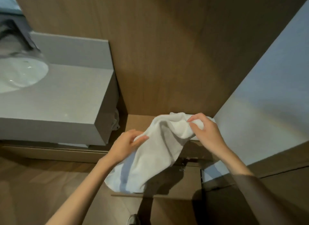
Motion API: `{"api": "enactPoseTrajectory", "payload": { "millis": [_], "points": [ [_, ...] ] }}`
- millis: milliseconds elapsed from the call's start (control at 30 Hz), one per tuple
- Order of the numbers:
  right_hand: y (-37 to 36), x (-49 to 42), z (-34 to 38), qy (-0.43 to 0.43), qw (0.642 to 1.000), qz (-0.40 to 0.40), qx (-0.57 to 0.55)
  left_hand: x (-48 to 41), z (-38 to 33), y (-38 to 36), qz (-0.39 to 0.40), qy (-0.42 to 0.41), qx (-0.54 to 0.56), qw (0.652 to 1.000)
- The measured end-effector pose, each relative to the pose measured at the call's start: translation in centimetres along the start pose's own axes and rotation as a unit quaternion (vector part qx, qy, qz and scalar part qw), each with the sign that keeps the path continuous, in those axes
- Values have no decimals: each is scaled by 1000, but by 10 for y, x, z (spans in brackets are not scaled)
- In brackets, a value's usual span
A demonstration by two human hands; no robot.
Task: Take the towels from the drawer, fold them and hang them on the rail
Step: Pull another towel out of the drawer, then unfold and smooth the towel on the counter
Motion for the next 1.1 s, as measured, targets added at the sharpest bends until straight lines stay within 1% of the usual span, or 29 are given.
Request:
{"api": "enactPoseTrajectory", "payload": {
  "millis": [67,133,167,233,267,367,467,533,600,667,733,800,833,900,933,1033,1100],
  "points": [
    [19,11,18,6,1000,-11,21,12,-26,24,-54,-7,-72,996],
    [39,23,29,24,998,-42,45,24,-48,51,-141,-18,-162,976],
    [48,29,32,29,996,-61,58,30,-56,65,-188,-13,-189,964],
    [64,44,35,23,994,-89,67,43,-68,89,-254,4,-179,951],
    [68,51,36,22,994,-90,61,49,-75,96,-266,-1,-169,949],
    [69,71,43,55,996,-54,38,65,-97,100,-252,-47,-171,951],
    [63,90,50,48,999,-11,11,79,-118,91,-228,-71,-162,957],
    [55,105,60,50,998,40,-27,89,-139,84,-215,-110,-134,961],
    [43,122,75,77,990,96,-64,100,-162,71,-171,-154,-107,967],
    [29,139,91,103,984,132,-54,111,-184,52,-108,-189,-109,970],
    [18,149,101,149,982,119,10,122,-199,38,-72,-217,-123,966],
    [14,157,108,185,977,87,59,131,-205,34,-94,-219,-146,960],
    [14,162,111,192,976,82,58,136,-205,37,-117,-212,-154,958],
    [20,171,115,201,977,69,31,145,-200,42,-150,-192,-147,959],
    [26,175,119,209,976,55,13,148,-195,44,-151,-185,-140,961],
    [38,183,135,233,972,14,-31,151,-178,41,-112,-174,-108,972],
    [42,184,146,238,969,-7,-70,153,-162,38,-89,-149,-61,983]
  ]
}}
Point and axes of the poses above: each hand's wrist, its own x-axis away from the middle knuckle, its own y-axis out of the back of the hand, z = x × y, the point moved 6 cm from there along -x, towards the middle knuckle, and after that the axes turned 4 degrees about -y, right-handed, at the moved point
